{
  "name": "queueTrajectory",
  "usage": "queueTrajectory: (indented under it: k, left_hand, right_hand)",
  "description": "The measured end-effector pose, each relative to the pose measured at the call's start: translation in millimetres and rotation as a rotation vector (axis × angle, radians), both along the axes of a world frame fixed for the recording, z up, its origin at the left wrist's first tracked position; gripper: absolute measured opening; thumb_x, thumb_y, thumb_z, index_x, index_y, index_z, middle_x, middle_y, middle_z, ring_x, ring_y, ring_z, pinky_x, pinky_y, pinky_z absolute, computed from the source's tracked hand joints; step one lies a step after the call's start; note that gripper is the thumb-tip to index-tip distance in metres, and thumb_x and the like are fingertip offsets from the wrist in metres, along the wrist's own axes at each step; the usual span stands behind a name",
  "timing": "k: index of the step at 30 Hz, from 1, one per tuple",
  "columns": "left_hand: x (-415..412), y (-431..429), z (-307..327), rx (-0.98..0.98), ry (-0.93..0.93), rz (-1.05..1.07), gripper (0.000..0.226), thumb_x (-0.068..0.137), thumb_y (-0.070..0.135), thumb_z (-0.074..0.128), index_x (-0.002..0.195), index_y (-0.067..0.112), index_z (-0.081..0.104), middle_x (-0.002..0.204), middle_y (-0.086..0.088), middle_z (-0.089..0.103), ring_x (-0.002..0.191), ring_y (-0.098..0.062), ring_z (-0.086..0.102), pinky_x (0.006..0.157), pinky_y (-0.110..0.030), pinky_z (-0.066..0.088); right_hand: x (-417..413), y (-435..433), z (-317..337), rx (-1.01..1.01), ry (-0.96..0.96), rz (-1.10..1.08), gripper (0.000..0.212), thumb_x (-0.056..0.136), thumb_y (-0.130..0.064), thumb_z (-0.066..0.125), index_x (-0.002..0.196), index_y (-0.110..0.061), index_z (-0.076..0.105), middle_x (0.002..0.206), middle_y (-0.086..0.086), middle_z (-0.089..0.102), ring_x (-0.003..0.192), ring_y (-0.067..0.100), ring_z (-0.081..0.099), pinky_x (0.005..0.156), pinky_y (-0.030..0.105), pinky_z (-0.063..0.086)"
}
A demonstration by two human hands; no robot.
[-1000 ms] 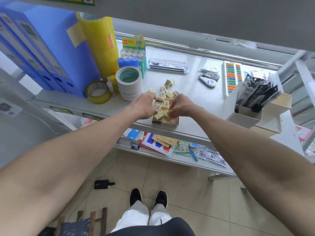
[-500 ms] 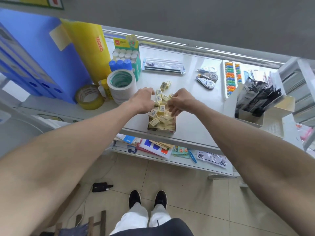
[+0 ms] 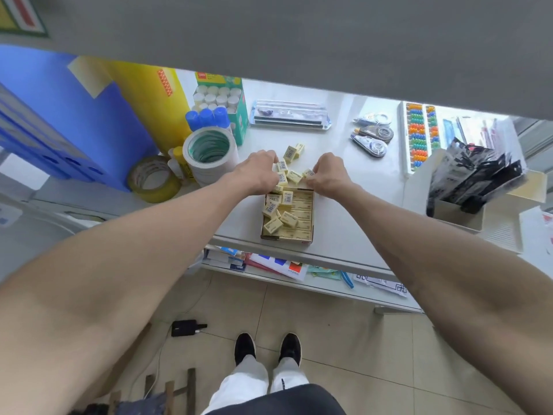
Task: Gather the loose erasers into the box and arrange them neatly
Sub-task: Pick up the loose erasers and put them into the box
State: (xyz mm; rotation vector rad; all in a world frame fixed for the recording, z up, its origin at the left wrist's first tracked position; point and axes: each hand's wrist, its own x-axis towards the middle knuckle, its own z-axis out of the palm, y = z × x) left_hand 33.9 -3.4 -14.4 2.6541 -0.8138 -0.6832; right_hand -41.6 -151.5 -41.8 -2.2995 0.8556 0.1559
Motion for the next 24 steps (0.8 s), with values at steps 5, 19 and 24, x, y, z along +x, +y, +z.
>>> queueTrajectory:
  k: [5,19,24]
  left_hand:
    - [-5.0,5.6,-0.5,-0.019,0.001,0.002,0.052,0.087,0.009,0.048,0.139,0.014,0.044,0.143,-0.007,0.047,0.128,-0.024,0.046,0.105,-0.042,0.039]
    - [-34.3,31.3,6.4,-0.077,-0.051,-0.006,0.049,0.087,0.014,0.052,0.136,0.014,0.048,0.138,-0.009,0.051,0.123,-0.026,0.050,0.103,-0.044,0.042]
    - [-38.6,34.4,9.3,-0.082,-0.054,-0.026,0.049,0.087,0.013,0.052,0.136,0.017,0.048,0.137,-0.008,0.052,0.121,-0.026,0.051,0.103,-0.045,0.043]
  right_hand:
    - [-10.6,-1.4,5.1,0.009,-0.108,-0.070,0.016,0.081,-0.009,0.066,0.069,-0.001,0.057,0.069,0.007,0.049,0.062,0.020,0.045,0.051,0.028,0.037]
    - [-55.9,30.7,37.8,0.502,0.222,0.265,0.025,0.072,-0.004,0.084,0.092,0.000,0.070,0.084,0.012,0.074,0.072,0.019,0.073,0.070,0.026,0.061]
    - [-60.0,39.5,31.5,0.465,0.248,0.275,0.027,0.073,-0.006,0.084,0.095,0.003,0.072,0.084,0.011,0.074,0.069,0.016,0.073,0.064,0.021,0.060]
